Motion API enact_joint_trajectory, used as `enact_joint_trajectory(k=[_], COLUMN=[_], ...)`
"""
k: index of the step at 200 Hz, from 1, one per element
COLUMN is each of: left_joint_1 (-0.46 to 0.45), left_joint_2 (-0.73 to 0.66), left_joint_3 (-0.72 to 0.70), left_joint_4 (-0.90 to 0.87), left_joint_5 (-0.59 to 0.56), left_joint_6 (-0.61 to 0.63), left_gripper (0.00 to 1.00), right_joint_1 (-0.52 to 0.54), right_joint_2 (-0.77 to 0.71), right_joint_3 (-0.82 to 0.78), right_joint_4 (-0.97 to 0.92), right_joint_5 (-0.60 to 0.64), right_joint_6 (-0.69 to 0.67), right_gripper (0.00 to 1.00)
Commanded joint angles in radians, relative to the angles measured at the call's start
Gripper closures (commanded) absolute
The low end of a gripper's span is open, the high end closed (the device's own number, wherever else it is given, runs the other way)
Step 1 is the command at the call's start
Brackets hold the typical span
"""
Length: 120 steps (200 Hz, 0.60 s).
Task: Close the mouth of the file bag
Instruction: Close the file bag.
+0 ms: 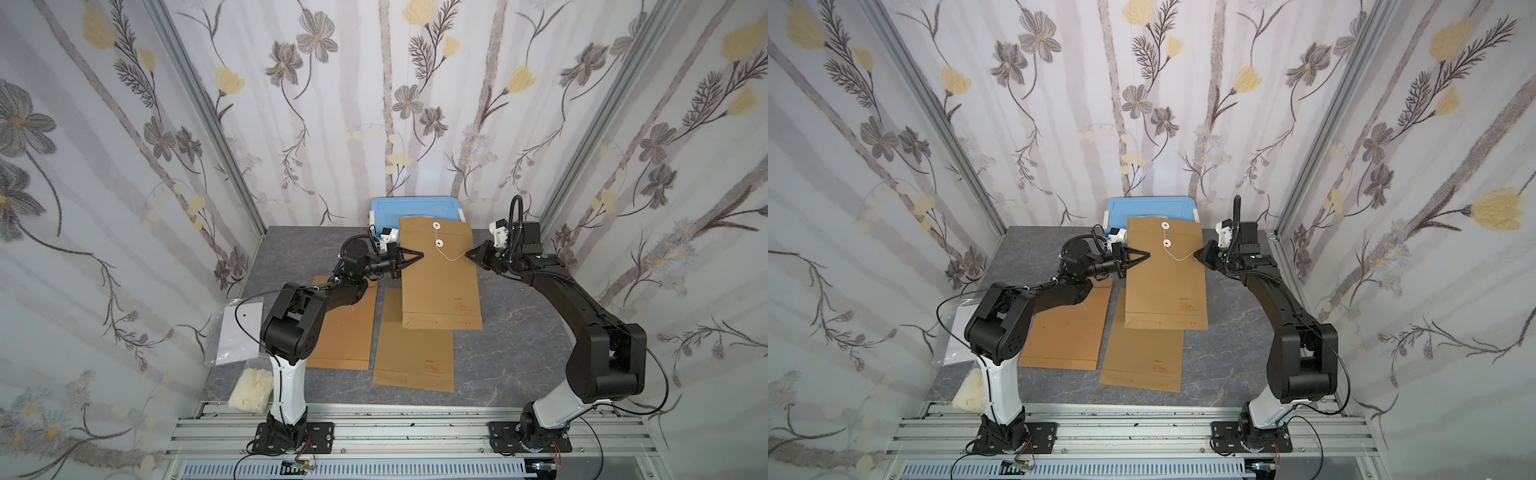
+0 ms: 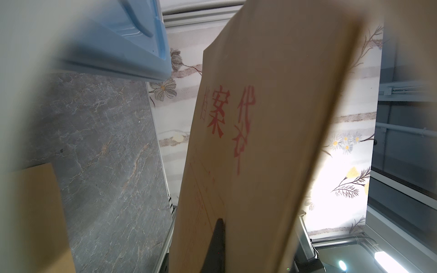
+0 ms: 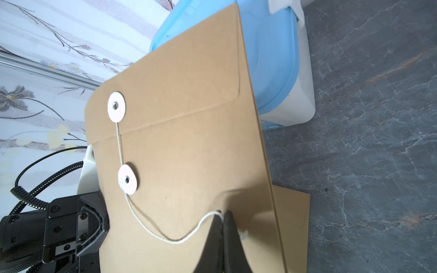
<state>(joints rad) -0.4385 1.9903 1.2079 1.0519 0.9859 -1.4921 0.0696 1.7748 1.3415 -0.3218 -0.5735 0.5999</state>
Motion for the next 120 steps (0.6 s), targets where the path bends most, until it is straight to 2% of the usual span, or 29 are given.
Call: enact_joint_trajectory(k=[1,95,120], left_joint_1=[0.001,-0.002,-0.008], left_joint_2=[-0.019,-0.051,-0.045], left_joint_3=[-0.012,-0.073,-0.097], left_joint_4=[0.033,0.012,0.104], left_joint_5=[0.049,0.077,0.078], left_joint_6=[0.000,0.038,-0.009], left_gripper=[1.00,1.00,1.00], right_joint_1=[-0.012,-0.022,-0.022], right_joint_2=[0.020,0.073,0.081], right_joint_3=[0.035,0.116,0.129], right_joint_4=[-0.023,-0.043,-0.048], right_joint_5=[-0.003,0.018,0.018], right_joint_6=[-0.031,-0.025,-0.025], right_gripper=[1.00,1.00,1.00])
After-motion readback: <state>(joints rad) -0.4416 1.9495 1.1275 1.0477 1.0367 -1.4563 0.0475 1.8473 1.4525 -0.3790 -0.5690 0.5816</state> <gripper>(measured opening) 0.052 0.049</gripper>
